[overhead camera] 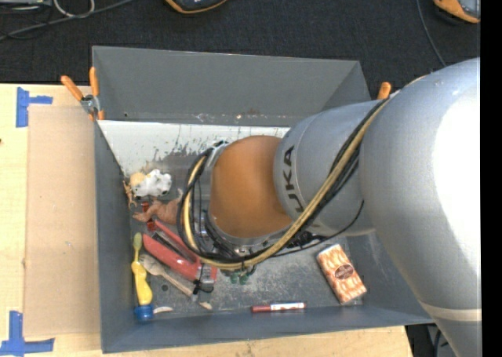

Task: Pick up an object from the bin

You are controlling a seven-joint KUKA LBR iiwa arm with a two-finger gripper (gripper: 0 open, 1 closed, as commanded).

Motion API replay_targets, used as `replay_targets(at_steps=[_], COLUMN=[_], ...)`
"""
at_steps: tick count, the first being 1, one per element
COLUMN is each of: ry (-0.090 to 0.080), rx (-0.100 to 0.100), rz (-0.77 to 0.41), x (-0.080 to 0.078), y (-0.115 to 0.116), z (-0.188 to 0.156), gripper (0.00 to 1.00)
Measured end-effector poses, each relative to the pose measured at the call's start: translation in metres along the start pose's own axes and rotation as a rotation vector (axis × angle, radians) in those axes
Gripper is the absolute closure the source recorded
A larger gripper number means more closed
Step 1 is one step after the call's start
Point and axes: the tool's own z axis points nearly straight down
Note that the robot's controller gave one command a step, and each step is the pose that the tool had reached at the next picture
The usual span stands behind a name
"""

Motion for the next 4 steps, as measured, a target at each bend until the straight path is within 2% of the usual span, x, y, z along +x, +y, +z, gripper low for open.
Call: replay_targets(at_steps=[1, 2, 3, 4], ry=[0.003, 0.003, 0.014, 0.016], rx=[0.0, 0.0, 0.004, 0.005], rz=[0.02, 0.021, 0.025, 0.021], x=[-0.005, -0.005, 0.008, 0.011], y=[-0.004, -0.004, -0.013, -0.012], z=[0.025, 0.024, -0.039, -0.114], gripper=[1.0, 1.0, 1.0, 1.0])
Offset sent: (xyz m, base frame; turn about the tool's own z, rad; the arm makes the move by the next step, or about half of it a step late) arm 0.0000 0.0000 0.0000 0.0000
